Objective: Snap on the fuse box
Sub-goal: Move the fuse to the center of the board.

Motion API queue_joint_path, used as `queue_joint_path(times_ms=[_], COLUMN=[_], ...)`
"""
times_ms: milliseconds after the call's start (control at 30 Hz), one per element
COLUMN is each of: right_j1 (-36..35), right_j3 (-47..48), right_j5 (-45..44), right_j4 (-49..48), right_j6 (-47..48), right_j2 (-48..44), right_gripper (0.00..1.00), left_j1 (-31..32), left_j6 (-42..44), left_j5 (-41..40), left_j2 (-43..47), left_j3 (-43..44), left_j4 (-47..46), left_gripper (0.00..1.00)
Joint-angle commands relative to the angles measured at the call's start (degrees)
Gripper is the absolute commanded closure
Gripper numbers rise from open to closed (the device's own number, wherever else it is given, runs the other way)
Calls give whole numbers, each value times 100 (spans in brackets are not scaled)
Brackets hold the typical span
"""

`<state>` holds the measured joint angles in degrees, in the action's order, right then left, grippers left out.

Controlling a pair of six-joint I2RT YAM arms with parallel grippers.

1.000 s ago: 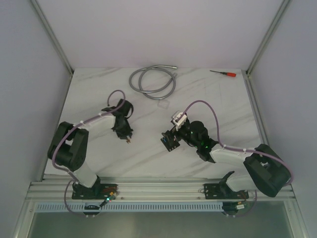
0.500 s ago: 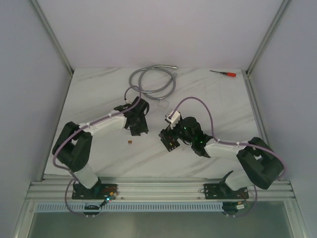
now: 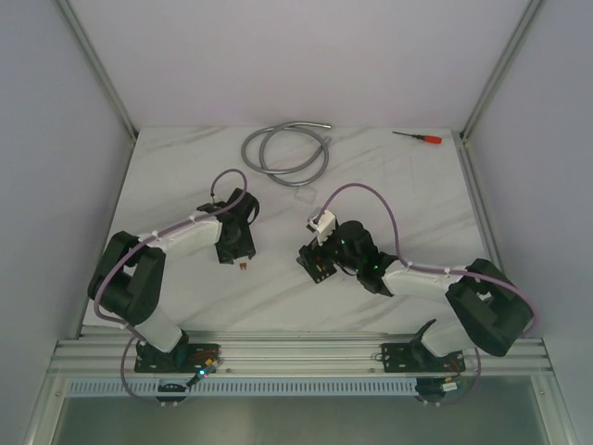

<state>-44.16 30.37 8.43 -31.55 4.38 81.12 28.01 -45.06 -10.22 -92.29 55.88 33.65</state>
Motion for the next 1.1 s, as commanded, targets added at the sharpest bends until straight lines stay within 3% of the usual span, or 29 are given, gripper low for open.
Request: queue_joint_path(times_ms=[0, 667, 1067], right_j1=[-65, -92, -109], right_j3=[219, 206, 98], right_j5=[-191, -184, -349], right_j4=[163, 245, 576], right_j6=[-146, -168, -227], right_j2=[-205, -239, -661], right_gripper=[8, 8, 8], left_j1=[-8, 424, 1567], left_j6=[219, -53, -606], left_j5=[-145, -225, 212], left_j2=[-203, -550, -1067], left_j3=[93, -21, 827], left_j4=[93, 68, -209], left_gripper=[41, 65, 69])
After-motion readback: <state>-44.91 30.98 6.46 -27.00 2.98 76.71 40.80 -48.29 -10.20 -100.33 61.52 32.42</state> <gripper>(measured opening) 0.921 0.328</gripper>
